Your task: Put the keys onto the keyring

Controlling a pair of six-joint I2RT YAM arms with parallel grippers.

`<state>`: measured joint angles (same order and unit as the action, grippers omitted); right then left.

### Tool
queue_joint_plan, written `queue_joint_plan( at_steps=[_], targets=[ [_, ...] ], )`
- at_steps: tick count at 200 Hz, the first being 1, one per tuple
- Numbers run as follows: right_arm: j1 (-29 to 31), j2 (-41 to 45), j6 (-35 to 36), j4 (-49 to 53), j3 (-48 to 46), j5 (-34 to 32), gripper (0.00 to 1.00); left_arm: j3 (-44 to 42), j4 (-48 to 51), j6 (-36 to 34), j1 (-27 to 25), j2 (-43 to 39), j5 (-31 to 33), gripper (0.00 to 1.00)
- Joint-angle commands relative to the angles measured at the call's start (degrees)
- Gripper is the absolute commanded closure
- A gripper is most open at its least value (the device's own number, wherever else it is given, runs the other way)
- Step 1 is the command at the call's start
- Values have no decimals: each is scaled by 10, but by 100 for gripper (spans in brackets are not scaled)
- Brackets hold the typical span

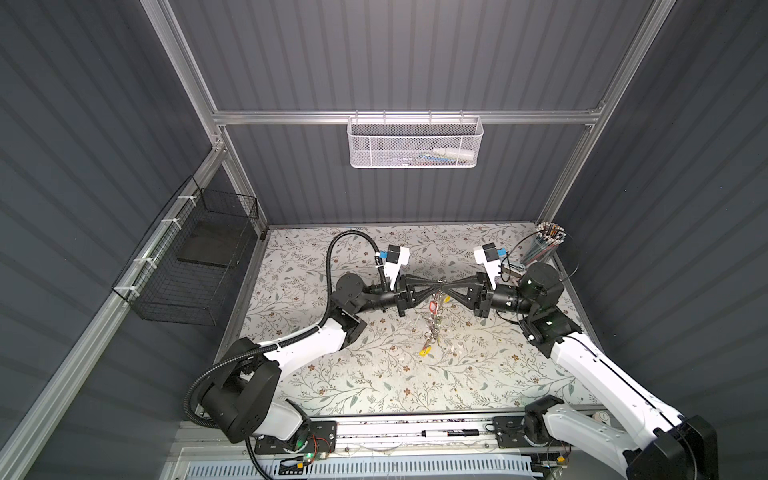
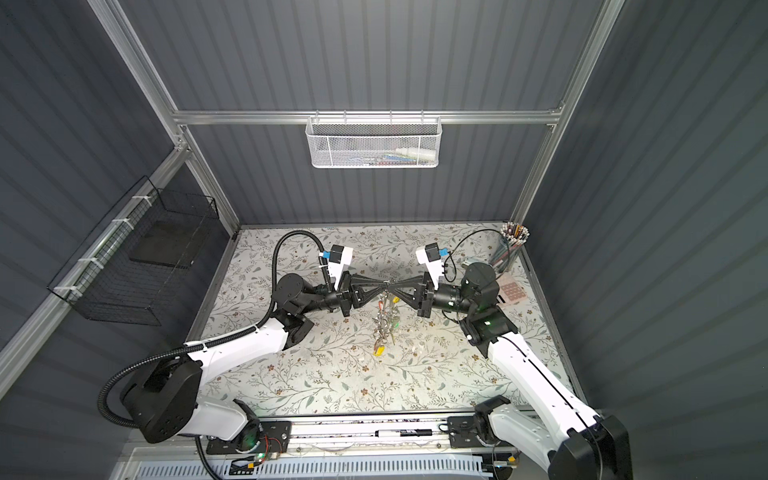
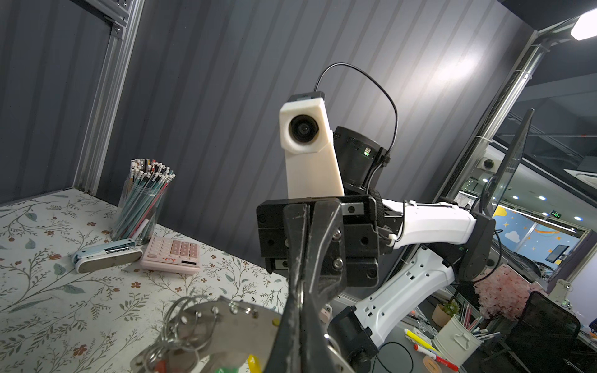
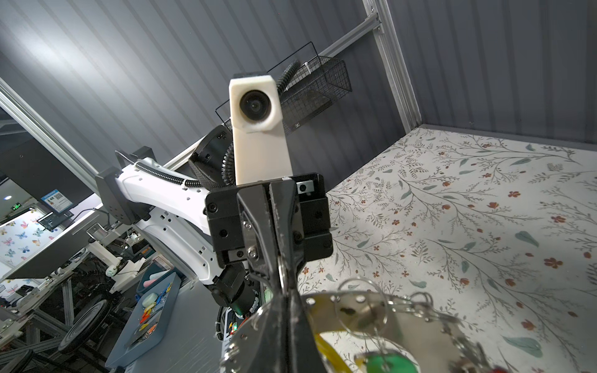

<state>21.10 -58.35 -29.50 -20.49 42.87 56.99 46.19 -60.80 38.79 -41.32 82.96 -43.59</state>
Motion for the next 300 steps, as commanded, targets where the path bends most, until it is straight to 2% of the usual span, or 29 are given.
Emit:
queue_joint_plan(
  at_steps=[1,12,50,60,77,87,97,121,158,203,272,300],
  targets=[
    [7,2,7,-6,8,12,100,1,28,-37,-1,-14,-13,100],
    [7,4,19,9,11,11,100,6,59,-52,1,-22,-20,100],
    [7,9,81,85,29,-3,100,34,243,-131,28,-78,-45,79],
    [8,11,101,104,32,-10,100,55,329,-172,35,-97,-53,73],
    [11,13,132,138,43,-19,100,102,527,-301,37,-121,-30,64],
    [14,13,150,153,47,-23,100,124,605,-348,38,-125,-26,62],
    [18,12,172,173,53,-26,100,147,674,-391,38,-125,-23,56],
    [31,6,224,229,74,-33,100,221,819,-481,38,-108,-39,55],
    [48,-14,279,303,112,-35,100,373,1020,-605,38,-40,-34,56],
    [55,-12,284,302,116,-25,100,478,1151,-685,38,25,-30,60],
    [57,-10,279,293,112,-17,100,527,1171,-694,31,71,-41,62],
    [57,-10,278,289,112,-13,100,538,1182,-699,23,86,-44,68]
  ],
)
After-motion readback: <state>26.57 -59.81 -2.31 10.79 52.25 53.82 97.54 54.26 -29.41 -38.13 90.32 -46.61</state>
